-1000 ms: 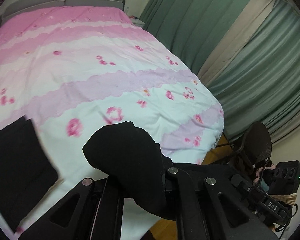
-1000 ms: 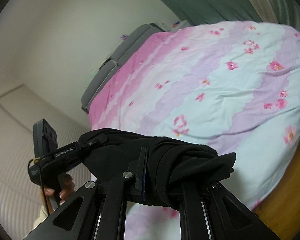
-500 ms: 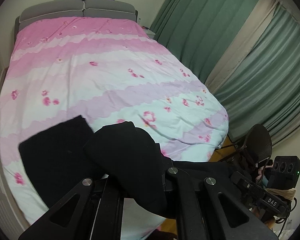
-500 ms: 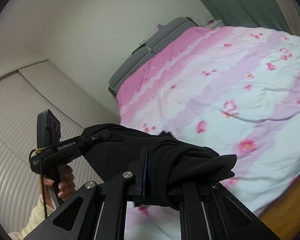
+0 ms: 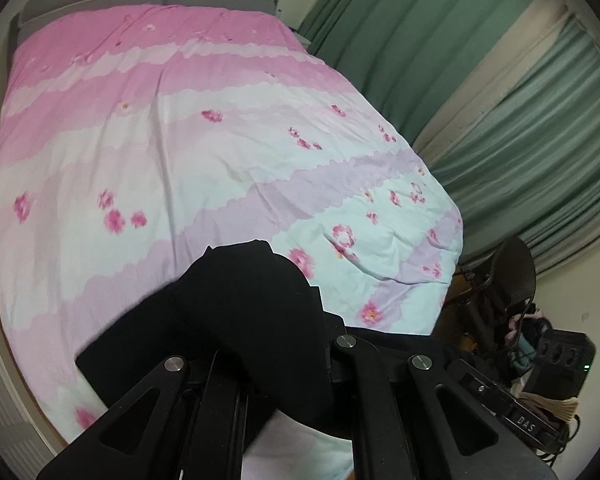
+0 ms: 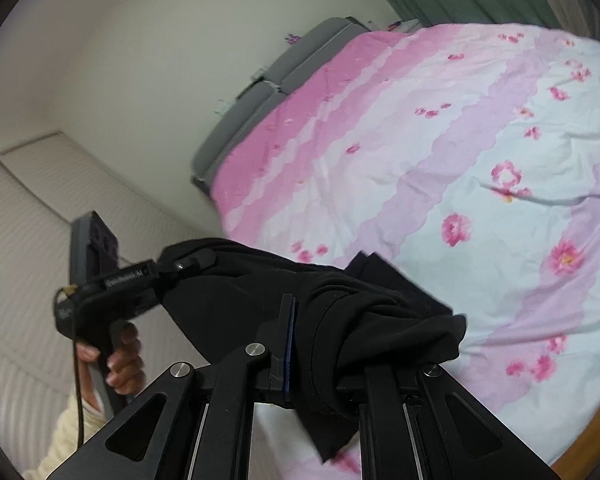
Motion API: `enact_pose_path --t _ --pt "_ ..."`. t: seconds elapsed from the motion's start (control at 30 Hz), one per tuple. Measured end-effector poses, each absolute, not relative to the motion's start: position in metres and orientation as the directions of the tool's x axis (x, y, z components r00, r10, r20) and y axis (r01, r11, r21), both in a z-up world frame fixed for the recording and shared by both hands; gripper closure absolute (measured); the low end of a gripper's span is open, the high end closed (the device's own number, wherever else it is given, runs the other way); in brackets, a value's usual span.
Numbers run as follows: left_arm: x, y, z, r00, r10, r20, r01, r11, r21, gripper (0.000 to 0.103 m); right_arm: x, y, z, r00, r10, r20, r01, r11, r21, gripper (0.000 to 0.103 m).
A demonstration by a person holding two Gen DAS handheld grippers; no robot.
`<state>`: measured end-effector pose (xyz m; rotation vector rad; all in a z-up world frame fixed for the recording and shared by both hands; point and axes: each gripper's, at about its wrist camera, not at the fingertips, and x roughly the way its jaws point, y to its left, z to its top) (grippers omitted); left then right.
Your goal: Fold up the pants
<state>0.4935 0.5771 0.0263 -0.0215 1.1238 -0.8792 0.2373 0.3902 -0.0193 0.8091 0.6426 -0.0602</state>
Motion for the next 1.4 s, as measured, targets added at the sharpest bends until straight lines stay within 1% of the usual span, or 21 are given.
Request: enact_pose_path --t 0.1,0.17,0.27,0.37,0.43,0.53,0.6,0.73,0.77,0.8,0.87,0.97,1.0,1.07,1.13,1.2,1.27,1.33,1.37,1.4 --pt "0.515 0.576 0.021 0.131 -0.668 -0.733 0.606 0.639 -0.474 0.093 0.256 0.396 -0.016 0.811 0.128 -0.571 0.312 0.731 0.607 0.092" --pt "0.525 0.578 0.012 0.124 -0.683 -0.720 0.612 0.624 -0.486 0.093 0.264 0.402 -0.013 0.822 0.088 -0.562 0.321 0.744 0.586 0.092" --pt "0.541 0.589 -0.028 0.083 -0.639 -0.765 0.590 0.649 -0.479 0.093 0.275 0.412 -0.022 0.810 0.082 -0.580 0.340 0.741 0.579 0.092" --pt "0.551 0.605 -0.087 0.027 -0.563 -0.826 0.525 0.711 -0.468 0.093 0.284 0.432 -0.058 0.766 0.104 -0.634 0.382 0.719 0.580 0.092" --pt "0.554 0.616 -0.123 -0.013 -0.500 -0.866 0.495 0.750 -0.440 0.093 0.291 0.451 -0.100 0.710 0.148 -0.689 0.428 0.686 0.588 0.092" --pt "0.556 0.637 -0.169 -0.066 -0.441 -0.895 0.453 0.786 -0.421 0.093 0.295 0.473 -0.155 0.627 0.227 -0.745 0.487 0.633 0.603 0.092" --pt "0.556 0.648 -0.186 -0.081 -0.433 -0.898 0.428 0.798 -0.424 0.093 0.295 0.491 -0.189 0.575 0.274 -0.771 0.519 0.607 0.603 0.092" --pt "0.560 0.664 -0.200 -0.092 -0.431 -0.898 0.417 0.802 -0.428 0.091 0.297 0.513 -0.224 0.514 0.321 -0.796 0.556 0.582 0.593 0.091" --pt "0.561 0.667 -0.201 -0.092 -0.432 -0.897 0.413 0.803 -0.430 0.089 0.299 0.516 -0.226 0.507 0.316 -0.802 0.555 0.592 0.584 0.091" --pt "0.563 0.673 -0.203 -0.087 -0.431 -0.898 0.400 0.810 -0.428 0.085 0.301 0.521 -0.227 0.499 0.310 -0.809 0.554 0.604 0.573 0.090" --pt "0.571 0.684 -0.206 -0.077 -0.424 -0.902 0.361 0.831 -0.422 0.079 0.304 0.527 -0.230 0.488 0.322 -0.811 0.554 0.604 0.573 0.090" --pt "0.580 0.701 -0.210 -0.056 -0.405 -0.913 0.308 0.862 -0.401 0.070 0.306 0.536 -0.236 0.468 0.359 -0.808 0.573 0.572 0.586 0.084" --pt "0.582 0.707 -0.210 -0.038 -0.385 -0.922 0.295 0.877 -0.378 0.066 0.306 0.539 -0.238 0.457 0.369 -0.809 0.576 0.571 0.586 0.079" --pt "0.582 0.715 -0.203 0.024 -0.338 -0.941 0.299 0.900 -0.316 0.063 0.306 0.544 -0.243 0.432 0.383 -0.816 0.586 0.568 0.577 0.074" --pt "0.580 0.721 -0.192 0.087 -0.296 -0.951 0.306 0.917 -0.257 0.060 0.305 0.549 -0.248 0.390 0.376 -0.840 0.592 0.596 0.542 0.068" --pt "0.573 0.726 -0.177 0.184 -0.224 -0.957 0.311 0.937 -0.160 0.059 0.304 0.547 -0.245 0.361 0.351 -0.864 0.589 0.632 0.503 0.059" --pt "0.556 0.727 -0.153 0.346 -0.085 -0.935 0.340 0.940 0.040 0.054 0.300 0.549 -0.240 0.335 0.323 -0.885 0.578 0.671 0.464 0.053" --pt "0.534 0.728 -0.134 0.441 -0.042 -0.897 0.370 0.919 0.139 0.050 0.293 0.546 -0.232 0.330 0.292 -0.898 0.556 0.708 0.435 0.052" --pt "0.518 0.729 -0.121 0.478 -0.042 -0.878 0.386 0.907 0.167 0.049 0.289 0.543 -0.224 0.330 0.267 -0.905 0.539 0.734 0.413 0.051" --pt "0.507 0.728 -0.114 0.492 -0.051 -0.869 0.397 0.901 0.172 0.045 0.285 0.539 -0.218 0.330 0.245 -0.911 0.527 0.753 0.394 0.049"
